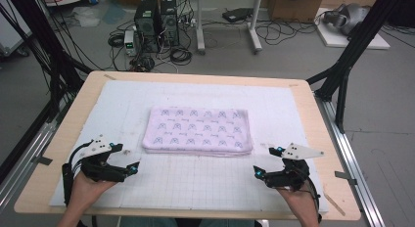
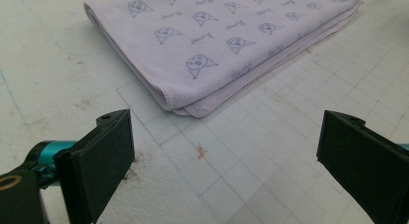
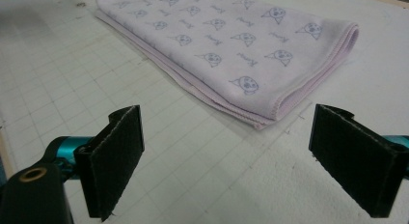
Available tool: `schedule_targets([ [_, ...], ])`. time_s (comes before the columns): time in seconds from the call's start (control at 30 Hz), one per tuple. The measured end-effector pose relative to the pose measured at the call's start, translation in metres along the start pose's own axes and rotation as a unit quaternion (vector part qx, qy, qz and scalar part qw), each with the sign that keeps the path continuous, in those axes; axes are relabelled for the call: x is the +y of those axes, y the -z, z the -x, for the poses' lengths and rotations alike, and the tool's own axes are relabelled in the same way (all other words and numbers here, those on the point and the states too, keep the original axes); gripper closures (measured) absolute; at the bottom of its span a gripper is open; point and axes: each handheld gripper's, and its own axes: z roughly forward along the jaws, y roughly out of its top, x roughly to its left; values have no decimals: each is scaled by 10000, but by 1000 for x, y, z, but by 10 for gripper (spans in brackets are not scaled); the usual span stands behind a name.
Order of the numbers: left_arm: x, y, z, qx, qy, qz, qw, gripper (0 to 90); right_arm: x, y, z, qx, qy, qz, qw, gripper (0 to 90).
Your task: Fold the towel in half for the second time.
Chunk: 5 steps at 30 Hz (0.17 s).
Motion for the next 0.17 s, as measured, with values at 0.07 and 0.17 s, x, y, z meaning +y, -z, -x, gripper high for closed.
schedule_targets([
  [0.07,-1,0,0,-3,14,4,10000,65,-1,1,-2,2,-26,19,10000,114],
  [0.17,-1,-1,0,-29,34,-3,10000,65,-2,1,-3,15,8,20,10000,115],
])
